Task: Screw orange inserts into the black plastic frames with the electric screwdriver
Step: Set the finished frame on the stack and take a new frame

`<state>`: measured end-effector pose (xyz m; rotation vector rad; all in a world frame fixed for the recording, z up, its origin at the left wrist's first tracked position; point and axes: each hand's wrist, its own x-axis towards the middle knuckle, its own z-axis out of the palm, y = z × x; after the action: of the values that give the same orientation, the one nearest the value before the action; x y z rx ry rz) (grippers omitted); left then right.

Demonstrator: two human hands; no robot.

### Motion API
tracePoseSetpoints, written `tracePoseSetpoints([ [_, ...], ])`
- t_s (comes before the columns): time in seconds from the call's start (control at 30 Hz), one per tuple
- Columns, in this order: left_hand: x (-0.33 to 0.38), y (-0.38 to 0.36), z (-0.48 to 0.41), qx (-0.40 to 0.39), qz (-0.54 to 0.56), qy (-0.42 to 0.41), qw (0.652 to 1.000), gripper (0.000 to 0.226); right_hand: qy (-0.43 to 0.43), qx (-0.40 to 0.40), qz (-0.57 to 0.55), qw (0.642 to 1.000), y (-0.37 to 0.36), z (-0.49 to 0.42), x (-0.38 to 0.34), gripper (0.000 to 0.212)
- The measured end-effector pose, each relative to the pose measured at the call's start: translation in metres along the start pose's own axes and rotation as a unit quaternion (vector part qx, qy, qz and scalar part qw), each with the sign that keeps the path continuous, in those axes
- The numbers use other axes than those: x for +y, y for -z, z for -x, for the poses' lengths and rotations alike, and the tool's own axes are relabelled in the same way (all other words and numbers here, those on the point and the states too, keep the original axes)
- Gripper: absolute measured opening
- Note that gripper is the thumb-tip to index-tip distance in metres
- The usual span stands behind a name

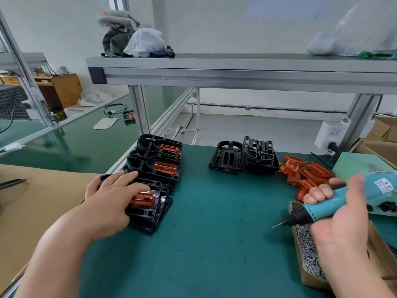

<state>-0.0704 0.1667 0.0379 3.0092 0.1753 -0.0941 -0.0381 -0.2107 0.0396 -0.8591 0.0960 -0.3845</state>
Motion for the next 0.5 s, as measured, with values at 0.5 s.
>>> tracePoseSetpoints([
  [0.5,0.144,-0.041,-0.047,0.071,0.310,-0.106,0.942,0.016,-0.030,0.003,-0.103,0.994,0.048,-0.059,0.031,0.043],
])
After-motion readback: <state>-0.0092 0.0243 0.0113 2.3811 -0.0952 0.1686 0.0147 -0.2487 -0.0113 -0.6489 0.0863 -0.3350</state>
